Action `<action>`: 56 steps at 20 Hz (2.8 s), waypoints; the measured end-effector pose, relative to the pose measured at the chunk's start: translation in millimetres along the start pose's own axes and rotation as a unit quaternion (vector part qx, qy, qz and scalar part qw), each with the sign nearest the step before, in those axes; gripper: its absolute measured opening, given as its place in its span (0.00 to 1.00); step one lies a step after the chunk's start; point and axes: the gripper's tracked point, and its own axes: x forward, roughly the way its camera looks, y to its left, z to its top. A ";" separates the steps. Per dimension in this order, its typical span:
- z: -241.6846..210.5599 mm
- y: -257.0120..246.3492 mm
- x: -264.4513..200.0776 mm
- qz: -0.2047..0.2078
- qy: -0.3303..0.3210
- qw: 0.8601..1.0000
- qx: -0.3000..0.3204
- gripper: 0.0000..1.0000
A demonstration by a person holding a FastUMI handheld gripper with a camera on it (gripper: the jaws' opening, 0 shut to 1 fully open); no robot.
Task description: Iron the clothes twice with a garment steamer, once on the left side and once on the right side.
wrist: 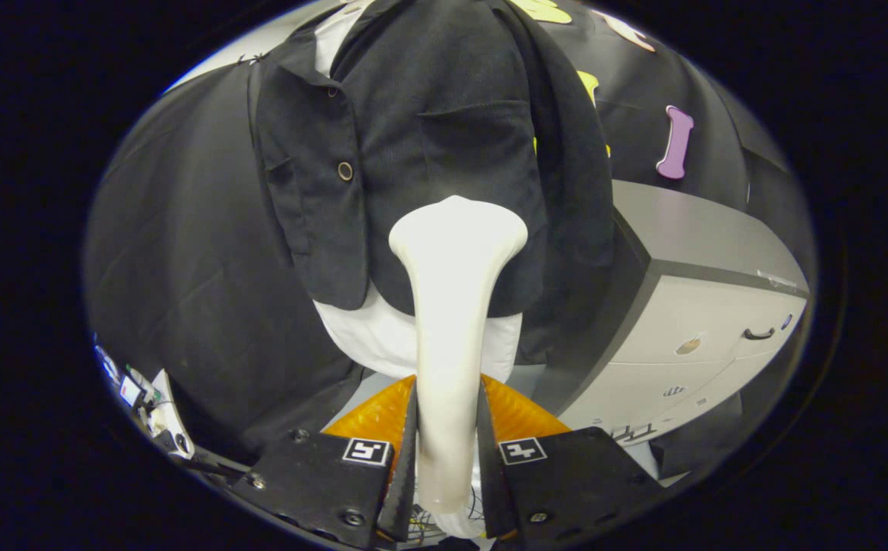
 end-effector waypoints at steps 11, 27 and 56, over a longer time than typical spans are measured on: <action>64.4 8.7 -56.3 0.006 -0.064 0.998 0.006 0.39; 201.0 146.1 -131.9 0.061 -0.192 0.978 -0.063 0.38; 260.4 256.8 -45.6 0.058 -0.207 0.969 -0.123 0.39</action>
